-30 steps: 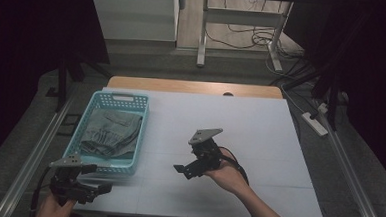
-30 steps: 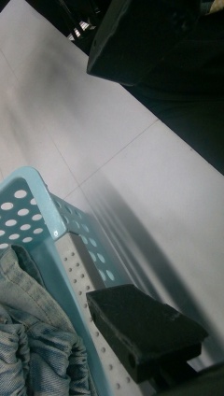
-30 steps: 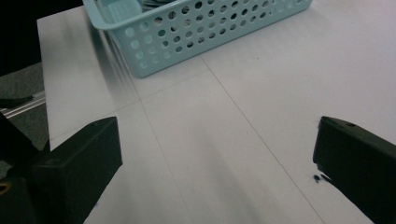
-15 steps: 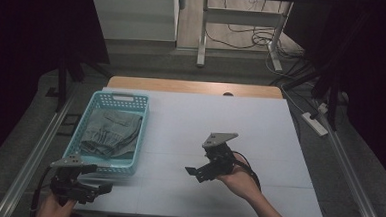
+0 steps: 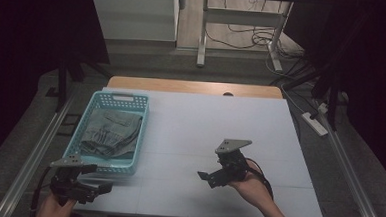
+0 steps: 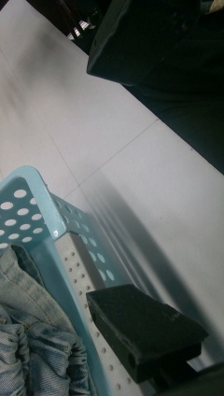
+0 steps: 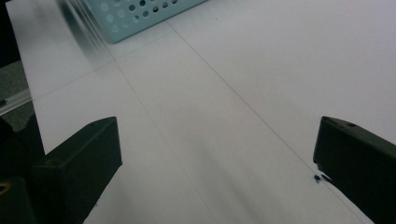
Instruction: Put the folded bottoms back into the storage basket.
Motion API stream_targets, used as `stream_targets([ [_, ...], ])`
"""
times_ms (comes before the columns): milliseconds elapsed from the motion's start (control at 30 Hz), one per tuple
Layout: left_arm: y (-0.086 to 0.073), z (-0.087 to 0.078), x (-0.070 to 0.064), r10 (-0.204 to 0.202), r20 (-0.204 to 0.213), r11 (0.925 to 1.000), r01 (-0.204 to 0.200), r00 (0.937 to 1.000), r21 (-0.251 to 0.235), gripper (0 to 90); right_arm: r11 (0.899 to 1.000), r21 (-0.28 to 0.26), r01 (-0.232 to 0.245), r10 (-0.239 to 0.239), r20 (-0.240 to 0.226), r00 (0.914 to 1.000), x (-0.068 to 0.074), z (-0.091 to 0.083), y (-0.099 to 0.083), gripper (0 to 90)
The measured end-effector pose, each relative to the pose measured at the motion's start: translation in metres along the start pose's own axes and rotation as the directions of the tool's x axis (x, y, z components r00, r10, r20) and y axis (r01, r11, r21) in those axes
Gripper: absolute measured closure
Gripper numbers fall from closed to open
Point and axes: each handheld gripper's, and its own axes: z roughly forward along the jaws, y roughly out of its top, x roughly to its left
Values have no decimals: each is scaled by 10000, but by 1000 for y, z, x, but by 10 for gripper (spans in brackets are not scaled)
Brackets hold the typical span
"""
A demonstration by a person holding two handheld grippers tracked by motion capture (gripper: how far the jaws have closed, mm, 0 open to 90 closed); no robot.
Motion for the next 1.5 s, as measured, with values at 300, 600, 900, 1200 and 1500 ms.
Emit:
stream_targets([
  [300, 0, 0, 1, -16, 51, 10000, 16, 10000, -35, 0, 10000, 3, -49, 49, 367, 9993, -1, -13, -10, 10],
  [600, 0, 0, 1, -22, 85, 10000, 23, 10000, -43, 0, 9987, -15, -504, 504, 747, 9959, -5, -31, -27, 2],
  [900, 0, -1, 1, -1, 167, 10000, 2, 9999, -82, 0, 9940, -122, -1091, 1097, 1273, 9858, -9, -54, -49, 0],
  [1200, -1, -1, 2, 16, 321, 9998, -9, 9995, -201, 0, 9867, -323, -1594, 1627, 1881, 9686, -11, -79, -71, 0],
  [1500, 0, -1, 2, 67, 356, 9998, -60, 9993, -194, 0, 9764, -479, -2107, 2160, 2302, 9489, -11, -99, -91, 0],
])
